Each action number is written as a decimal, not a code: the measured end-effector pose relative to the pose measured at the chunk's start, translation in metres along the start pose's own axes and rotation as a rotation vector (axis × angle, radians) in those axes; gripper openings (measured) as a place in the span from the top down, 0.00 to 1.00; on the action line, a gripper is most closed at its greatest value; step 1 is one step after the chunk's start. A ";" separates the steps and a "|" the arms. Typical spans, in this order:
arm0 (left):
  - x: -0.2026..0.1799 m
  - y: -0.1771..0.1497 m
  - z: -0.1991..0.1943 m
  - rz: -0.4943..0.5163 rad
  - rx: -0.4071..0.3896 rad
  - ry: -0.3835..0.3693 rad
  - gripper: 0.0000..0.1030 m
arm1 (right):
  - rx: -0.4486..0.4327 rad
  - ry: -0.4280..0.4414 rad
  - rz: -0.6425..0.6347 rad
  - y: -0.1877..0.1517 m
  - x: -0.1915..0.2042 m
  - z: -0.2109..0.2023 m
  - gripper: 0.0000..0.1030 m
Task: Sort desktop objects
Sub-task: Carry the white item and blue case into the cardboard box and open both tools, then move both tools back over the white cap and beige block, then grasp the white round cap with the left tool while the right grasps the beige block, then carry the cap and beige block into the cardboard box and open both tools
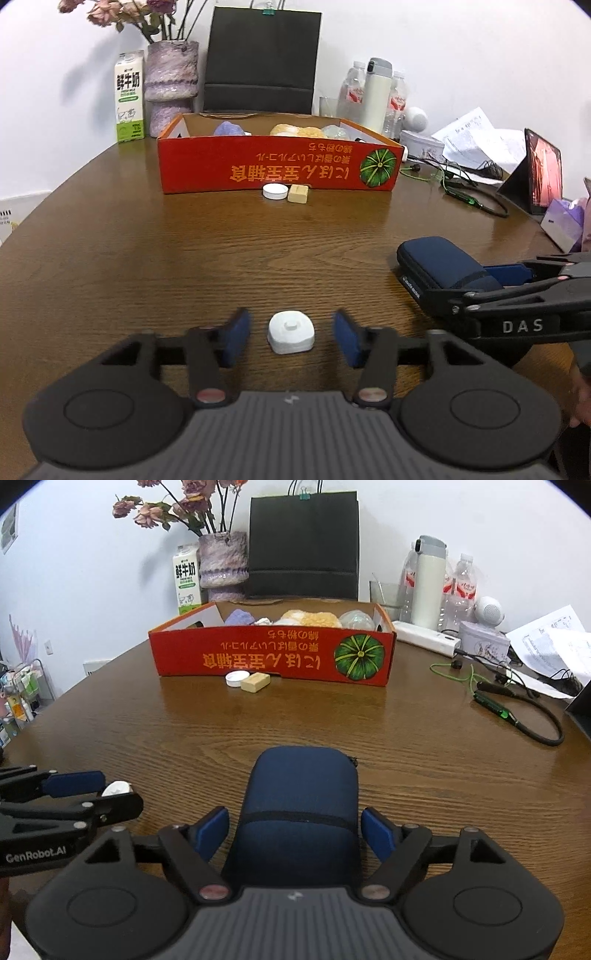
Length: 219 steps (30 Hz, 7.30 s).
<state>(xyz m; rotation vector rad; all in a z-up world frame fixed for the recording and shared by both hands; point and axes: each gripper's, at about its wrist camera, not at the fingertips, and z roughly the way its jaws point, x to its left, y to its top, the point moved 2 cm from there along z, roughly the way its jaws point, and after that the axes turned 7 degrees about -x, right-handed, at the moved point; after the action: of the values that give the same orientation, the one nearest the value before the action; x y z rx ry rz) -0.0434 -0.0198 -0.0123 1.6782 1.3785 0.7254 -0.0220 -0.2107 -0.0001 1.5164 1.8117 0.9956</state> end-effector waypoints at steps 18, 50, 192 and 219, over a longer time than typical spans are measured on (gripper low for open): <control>0.008 0.035 -0.016 -0.109 -0.103 -0.033 0.74 | -0.114 0.093 -0.001 0.041 -0.005 -0.026 0.43; 0.076 0.182 0.218 -0.131 0.053 0.164 0.70 | 0.070 -0.061 0.188 0.214 -0.078 0.227 0.37; -0.015 0.057 -0.056 -0.094 -0.229 0.010 0.72 | -0.207 0.103 0.048 0.021 0.019 -0.064 0.81; 0.065 0.193 0.216 -0.152 0.219 -0.060 0.71 | 0.242 0.114 0.037 0.209 -0.018 0.217 0.80</control>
<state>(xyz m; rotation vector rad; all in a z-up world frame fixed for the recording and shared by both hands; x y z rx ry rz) 0.2475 -0.0189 0.0442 1.7242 1.5688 0.4477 0.2733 -0.1722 0.0506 1.6704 2.0533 0.9227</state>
